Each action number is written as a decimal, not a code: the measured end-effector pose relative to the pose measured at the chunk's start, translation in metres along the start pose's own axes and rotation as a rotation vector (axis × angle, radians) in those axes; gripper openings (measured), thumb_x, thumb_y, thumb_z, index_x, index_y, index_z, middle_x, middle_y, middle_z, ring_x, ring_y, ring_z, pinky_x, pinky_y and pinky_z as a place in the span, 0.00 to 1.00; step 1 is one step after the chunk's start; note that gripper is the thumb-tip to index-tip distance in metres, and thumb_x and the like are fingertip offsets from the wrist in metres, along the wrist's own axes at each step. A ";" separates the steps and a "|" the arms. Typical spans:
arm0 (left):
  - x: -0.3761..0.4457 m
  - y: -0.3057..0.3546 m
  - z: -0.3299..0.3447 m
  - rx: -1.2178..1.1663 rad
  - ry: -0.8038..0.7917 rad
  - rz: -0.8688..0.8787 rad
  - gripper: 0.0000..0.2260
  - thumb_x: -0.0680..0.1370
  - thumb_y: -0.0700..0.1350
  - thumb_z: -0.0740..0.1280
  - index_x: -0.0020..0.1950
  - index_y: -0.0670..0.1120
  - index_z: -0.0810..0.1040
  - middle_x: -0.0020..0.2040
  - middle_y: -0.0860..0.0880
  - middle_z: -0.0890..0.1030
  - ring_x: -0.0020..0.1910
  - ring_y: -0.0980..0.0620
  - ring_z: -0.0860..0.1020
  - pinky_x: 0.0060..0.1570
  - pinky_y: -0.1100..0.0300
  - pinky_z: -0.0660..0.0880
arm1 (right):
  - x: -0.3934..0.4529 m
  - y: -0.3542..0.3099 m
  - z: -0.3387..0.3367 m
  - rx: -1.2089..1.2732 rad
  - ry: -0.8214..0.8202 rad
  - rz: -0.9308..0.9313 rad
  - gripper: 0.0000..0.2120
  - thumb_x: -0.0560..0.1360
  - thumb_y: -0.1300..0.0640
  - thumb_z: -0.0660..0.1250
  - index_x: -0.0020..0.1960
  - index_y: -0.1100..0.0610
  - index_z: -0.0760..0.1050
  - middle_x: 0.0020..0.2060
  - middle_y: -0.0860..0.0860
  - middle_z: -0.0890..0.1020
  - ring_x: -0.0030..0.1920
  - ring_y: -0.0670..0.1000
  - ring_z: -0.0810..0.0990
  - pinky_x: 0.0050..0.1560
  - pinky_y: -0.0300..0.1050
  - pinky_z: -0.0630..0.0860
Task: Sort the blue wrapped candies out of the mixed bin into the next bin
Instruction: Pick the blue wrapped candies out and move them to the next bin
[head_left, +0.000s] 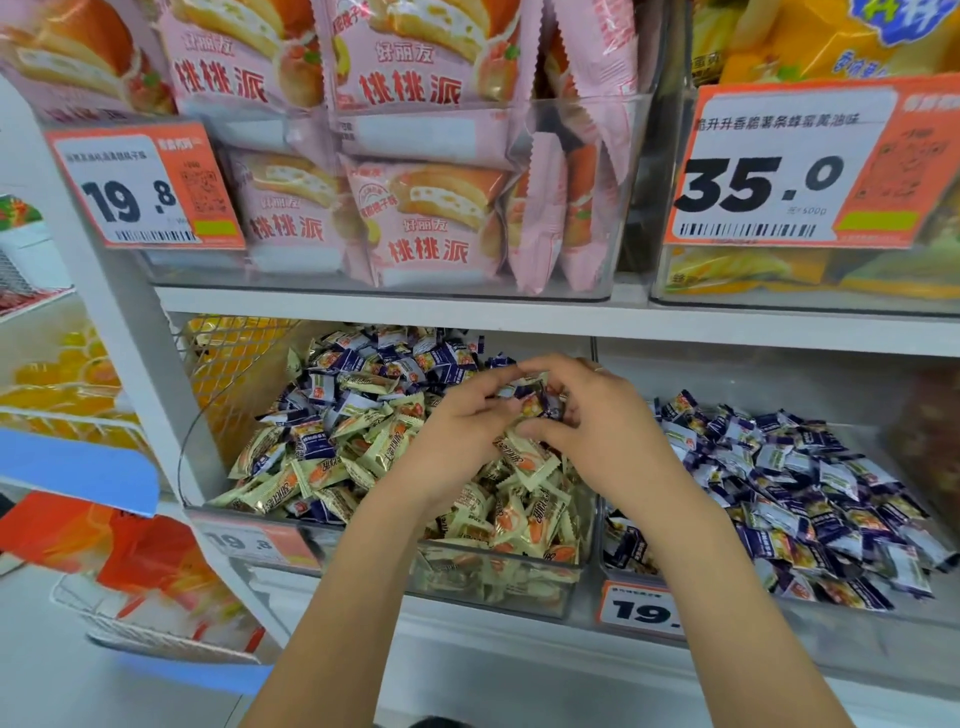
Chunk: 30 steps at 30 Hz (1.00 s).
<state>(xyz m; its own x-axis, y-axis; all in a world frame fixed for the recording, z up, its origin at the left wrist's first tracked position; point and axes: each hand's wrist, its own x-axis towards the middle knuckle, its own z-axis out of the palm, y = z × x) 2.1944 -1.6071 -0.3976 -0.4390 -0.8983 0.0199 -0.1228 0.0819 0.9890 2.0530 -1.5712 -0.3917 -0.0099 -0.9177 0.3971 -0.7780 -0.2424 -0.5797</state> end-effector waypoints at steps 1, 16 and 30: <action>-0.001 0.000 -0.001 0.008 -0.019 0.011 0.18 0.80 0.39 0.60 0.66 0.56 0.69 0.52 0.44 0.81 0.54 0.48 0.78 0.56 0.53 0.74 | 0.000 0.000 0.000 0.000 -0.010 0.002 0.23 0.70 0.53 0.73 0.63 0.46 0.73 0.45 0.43 0.72 0.37 0.37 0.68 0.36 0.33 0.63; 0.004 -0.009 -0.016 0.535 0.152 0.227 0.13 0.76 0.36 0.67 0.57 0.50 0.78 0.53 0.52 0.81 0.50 0.61 0.79 0.57 0.66 0.74 | -0.016 0.021 -0.046 0.393 0.419 0.229 0.07 0.74 0.56 0.69 0.39 0.46 0.78 0.36 0.46 0.83 0.37 0.50 0.82 0.44 0.46 0.78; 0.102 -0.020 0.018 1.071 -0.212 0.170 0.09 0.74 0.35 0.68 0.52 0.43 0.83 0.54 0.44 0.82 0.51 0.47 0.80 0.57 0.56 0.74 | -0.028 0.067 -0.046 0.042 0.098 0.435 0.06 0.77 0.60 0.64 0.47 0.54 0.80 0.43 0.45 0.79 0.44 0.42 0.74 0.48 0.37 0.65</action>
<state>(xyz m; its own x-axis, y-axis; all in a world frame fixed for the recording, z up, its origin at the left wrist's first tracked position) 2.1360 -1.6926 -0.4177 -0.6542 -0.7562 0.0165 -0.7089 0.6206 0.3350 1.9724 -1.5471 -0.4089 -0.3920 -0.9033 0.1744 -0.6619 0.1453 -0.7354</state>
